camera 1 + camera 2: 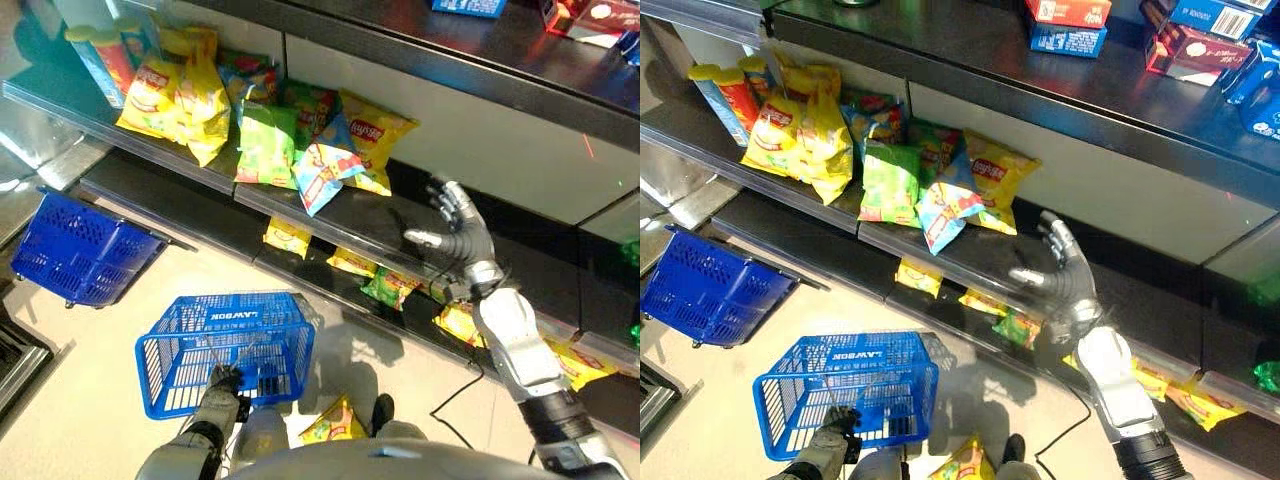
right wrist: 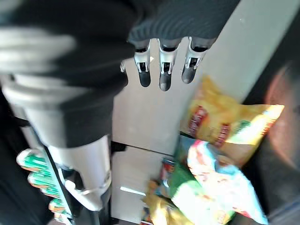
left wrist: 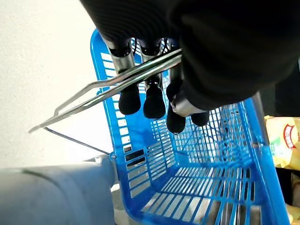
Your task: Pick up the snacks into the basket
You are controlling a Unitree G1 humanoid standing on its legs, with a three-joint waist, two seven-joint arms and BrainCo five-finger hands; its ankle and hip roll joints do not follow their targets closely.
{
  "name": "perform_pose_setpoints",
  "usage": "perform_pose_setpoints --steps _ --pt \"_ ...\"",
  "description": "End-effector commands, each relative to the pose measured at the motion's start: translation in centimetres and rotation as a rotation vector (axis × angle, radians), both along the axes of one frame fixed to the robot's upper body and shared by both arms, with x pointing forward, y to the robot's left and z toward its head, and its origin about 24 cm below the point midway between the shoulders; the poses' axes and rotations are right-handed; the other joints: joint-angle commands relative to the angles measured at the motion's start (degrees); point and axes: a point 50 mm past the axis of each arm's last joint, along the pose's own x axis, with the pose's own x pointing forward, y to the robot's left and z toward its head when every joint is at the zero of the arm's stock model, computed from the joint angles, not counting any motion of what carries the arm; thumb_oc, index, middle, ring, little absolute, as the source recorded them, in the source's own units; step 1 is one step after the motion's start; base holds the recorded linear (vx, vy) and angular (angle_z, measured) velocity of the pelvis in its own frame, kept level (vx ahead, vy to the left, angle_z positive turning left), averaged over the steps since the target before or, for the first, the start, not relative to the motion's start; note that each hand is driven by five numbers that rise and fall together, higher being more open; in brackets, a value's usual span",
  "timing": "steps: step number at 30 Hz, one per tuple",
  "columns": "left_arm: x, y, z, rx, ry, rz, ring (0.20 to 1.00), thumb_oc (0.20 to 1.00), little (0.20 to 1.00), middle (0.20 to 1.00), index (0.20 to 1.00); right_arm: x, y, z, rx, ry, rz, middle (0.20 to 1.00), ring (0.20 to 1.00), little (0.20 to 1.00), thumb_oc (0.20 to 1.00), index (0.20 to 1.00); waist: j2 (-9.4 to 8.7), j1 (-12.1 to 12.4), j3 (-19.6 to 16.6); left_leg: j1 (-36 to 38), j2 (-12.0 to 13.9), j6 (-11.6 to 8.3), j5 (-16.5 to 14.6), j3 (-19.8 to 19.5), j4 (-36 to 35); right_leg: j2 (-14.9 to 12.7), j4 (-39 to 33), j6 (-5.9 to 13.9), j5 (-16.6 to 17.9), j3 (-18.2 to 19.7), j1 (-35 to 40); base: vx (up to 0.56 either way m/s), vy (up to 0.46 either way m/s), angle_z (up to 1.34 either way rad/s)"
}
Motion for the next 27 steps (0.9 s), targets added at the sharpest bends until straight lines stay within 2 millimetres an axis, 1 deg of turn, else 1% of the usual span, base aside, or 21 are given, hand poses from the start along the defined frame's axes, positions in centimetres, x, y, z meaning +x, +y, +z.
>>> perform_pose_setpoints --steps 1,2,3,4,5,6,7,8,9,10,11,12,13,14,15,16,17,20,21,24,27 --pt "-0.7 0.0 -0.4 0.049 0.077 -0.076 0.200 0.200 0.200 0.200 0.200 1.0 -0.9 4.1 -0.006 -0.195 -0.070 1.000 1.000 1.000 1.000 1.000 1.10 1.8 -0.2 3.5 -5.0 2.93 -8.2 1.6 0.3 -2.2 3.9 3.04 4.1 2.5 -6.1 0.05 0.061 0.11" --pt "-0.7 -0.1 -0.4 0.053 0.079 -0.103 0.200 0.200 0.200 0.200 0.200 2.2 -1.0 4.5 -0.024 -0.198 -0.116 1.000 1.000 1.000 1.000 1.000 0.87 2.5 -0.2 3.7 -5.4 3.18 -8.5 1.3 0.3 -2.5 4.0 3.20 4.3 2.6 -5.9 0.04 0.051 0.06" --pt "-0.6 -0.1 -0.3 0.062 0.076 -0.118 0.200 0.200 0.200 0.200 0.200 2.8 -0.9 4.7 -0.031 -0.193 -0.124 1.000 1.000 1.000 1.000 1.000 0.75 2.8 -0.1 3.7 -5.6 3.30 -8.5 1.2 0.3 -2.6 4.2 3.25 4.4 2.6 -5.9 0.04 0.052 0.05" --pt "-0.6 -0.1 -0.3 0.062 0.074 -0.117 0.200 0.200 0.200 0.200 0.200 2.8 -0.9 4.7 -0.031 -0.195 -0.124 1.000 1.000 1.000 1.000 1.000 0.74 2.8 0.0 3.7 -5.6 3.31 -8.5 1.2 0.3 -2.7 4.2 3.27 4.4 2.6 -5.9 0.01 0.042 0.04" --pt "-0.5 -0.1 -0.3 0.072 0.076 -0.146 0.200 0.200 0.200 0.200 0.200 4.3 -1.0 4.7 -0.073 -0.164 -0.169 1.000 1.000 1.000 1.000 1.000 0.34 3.6 0.4 3.5 -5.9 3.49 -8.5 1.0 0.3 -2.9 4.3 3.34 4.6 2.5 -6.0 0.01 0.046 0.05" --pt "-0.3 -0.1 -0.2 0.074 0.074 -0.154 0.200 0.200 0.200 0.200 0.200 5.1 -1.1 5.1 -0.117 -0.161 -0.193 1.000 1.000 1.000 1.000 1.000 0.18 4.0 0.7 3.4 -6.0 3.58 -8.5 0.9 0.3 -3.0 4.4 3.37 4.7 2.5 -6.1 0.01 0.046 0.05" --pt "-0.2 -0.1 -0.2 0.073 0.072 -0.153 0.200 0.200 0.200 0.200 0.200 5.2 -1.1 5.2 -0.118 -0.163 -0.193 1.000 1.000 1.000 1.000 1.000 0.20 4.0 0.8 3.4 -6.0 3.59 -8.5 0.9 0.3 -3.0 4.4 3.38 4.7 2.5 -6.1 -0.02 0.040 0.05" --pt "0.0 0.0 0.0 0.084 0.064 -0.166 0.200 0.200 0.200 0.200 0.200 6.6 -1.0 4.8 -0.093 -0.111 -0.212 1.000 1.000 1.000 1.000 1.000 -0.07 4.8 1.6 3.1 -6.2 3.76 -8.5 0.9 0.3 -3.2 4.9 3.42 5.1 2.1 -6.6 -0.05 0.030 0.03" --pt "0.3 0.0 0.1 0.088 0.058 -0.166 0.200 0.200 0.200 0.200 0.200 7.8 -0.9 5.3 -0.132 -0.100 -0.243 1.000 1.000 1.000 1.000 1.000 -0.28 5.7 2.6 3.0 -6.2 3.91 -8.5 1.3 0.3 -3.3 5.2 3.53 5.7 1.4 -7.1 -0.06 0.031 0.03" --pt "0.4 0.0 0.1 0.087 0.054 -0.164 0.200 0.200 0.200 0.200 0.200 8.0 -0.8 5.4 -0.132 -0.104 -0.242 1.000 1.000 1.000 1.000 1.000 -0.27 5.7 2.8 3.0 -6.2 3.93 -8.5 1.4 0.3 -3.3 5.2 3.55 5.7 1.6 -7.1 -0.09 0.010 -0.09" --pt "0.5 0.2 0.2 0.095 0.046 -0.155 0.200 0.200 0.200 0.200 0.200 8.9 -0.4 5.5 -0.121 -0.086 -0.243 1.000 1.000 1.000 1.000 1.000 -0.45 6.6 3.9 2.8 -6.1 3.86 -8.4 2.0 0.3 -3.6 5.3 3.80 6.7 0.3 -7.7 -0.13 -0.002 -0.08" --pt "1.2 0.0 0.5 0.092 0.017 -0.151 0.200 0.200 0.200 0.200 0.200 10.1 -0.4 5.9 -0.102 -0.058 -0.271 1.000 1.000 1.000 1.000 1.000 -0.48 7.2 5.7 1.8 -6.0 3.72 -7.8 2.2 0.3 -3.5 5.1 3.94 7.6 0.5 -8.4 -0.16 0.009 -0.07" --pt "1.8 -0.1 0.7 0.094 -0.004 -0.158 0.200 0.200 0.200 0.200 0.200 10.6 -0.7 6.4 -0.130 -0.059 -0.297 1.000 1.000 1.000 1.000 1.000 -0.31 7.3 6.4 1.2 -5.9 3.74 -7.4 2.1 0.3 -2.8 4.8 3.61 7.1 1.5 -8.7 -0.10 0.007 -0.01" --pt "1.8 -0.2 0.7 0.093 -0.006 -0.158 0.200 0.200 0.200 0.200 0.200 10.7 -0.7 6.5 -0.130 -0.062 -0.297 1.000 1.000 1.000 1.000 1.000 -0.26 7.3 6.5 1.2 -5.8 3.71 -7.4 2.1 0.3 -2.7 4.9 3.57 7.1 1.6 -8.8 -0.09 0.013 0.12" --pt "2.6 -0.2 1.1 0.100 -0.039 -0.161 0.200 0.200 0.200 0.200 0.200 11.8 -1.1 7.0 -0.134 -0.031 -0.328 1.000 1.000 1.000 1.000 1.000 0.08 7.9 7.7 0.0 -5.5 3.52 -6.8 2.0 0.3 -1.9 4.3 3.22 6.8 3.0 -9.9 -0.06 -0.001 0.18" --pt "2.6 -0.2 1.1 0.100 -0.041 -0.161 0.200 0.200 0.200 0.200 0.200 11.9 -1.1 7.1 -0.133 -0.033 -0.328 1.000 1.000 1.000 1.000 1.000 0.09 7.9 7.7 0.0 -5.5 3.50 -6.8 2.1 0.3 -1.9 4.3 3.20 6.9 3.0 -10.0 -0.13 -0.008 0.18" --pt "3.0 -0.3 1.3 0.102 -0.056 -0.166 0.200 0.200 0.200 0.200 0.200 13.0 -1.8 8.3 -0.141 -0.016 -0.374 1.000 1.000 1.000 1.000 1.000 0.42 8.5 8.8 -1.4 -5.2 3.42 -6.2 1.8 0.3 -1.3 4.4 2.84 6.9 4.0 -11.5 -0.08 -0.009 -0.04" --pt "3.0 -0.6 1.2 0.096 -0.054 -0.174 0.200 0.200 0.200 0.200 0.200 13.7 -2.3 9.1 -0.167 0.003 -0.401 1.000 1.000 1.000 1.000 1.000 0.44 9.1 9.6 -2.0 -5.2 3.22 -5.8 1.7 0.3 -0.9 4.0 2.42 6.7 4.1 -12.0 -0.04 0.002 0.01" --pt "2.8 -0.8 1.0 0.092 -0.046 -0.183 0.200 0.200 0.200 0.200 0.200 14.2 -2.8 9.1 -0.160 0.041 -0.432 1.000 1.000 1.000 1.000 1.000 0.95 9.4 10.7 -2.5 -5.1 3.02 -5.4 1.4 0.3 -0.6 4.0 2.06 6.4 3.5 -12.4 0.00 0.000 0.00" --pt "3.0 -1.3 1.1 0.091 -0.059 -0.203 0.200 0.200 0.200 0.200 0.200 14.8 -3.3 9.6 -0.145 0.070 -0.467 1.000 1.000 1.000 1.000 1.000 1.48 9.8 12.0 -3.4 -4.9 2.81 -4.9 0.6 0.3 -0.5 4.0 1.85 6.3 2.7 -12.7 -0.01 -0.007 0.02" --pt "3.4 -1.6 1.2 0.087 -0.074 -0.208 0.200 0.200 0.200 0.200 0.200 15.0 -3.4 10.0 -0.128 0.074 -0.478 1.000 1.000 1.000 1.000 1.000 1.87 9.9 12.7 -4.1 -4.8 2.67 -4.6 0.1 0.3 -0.5 4.0 1.78 6.3 2.2 -13.1 -0.02 -0.021 0.07"
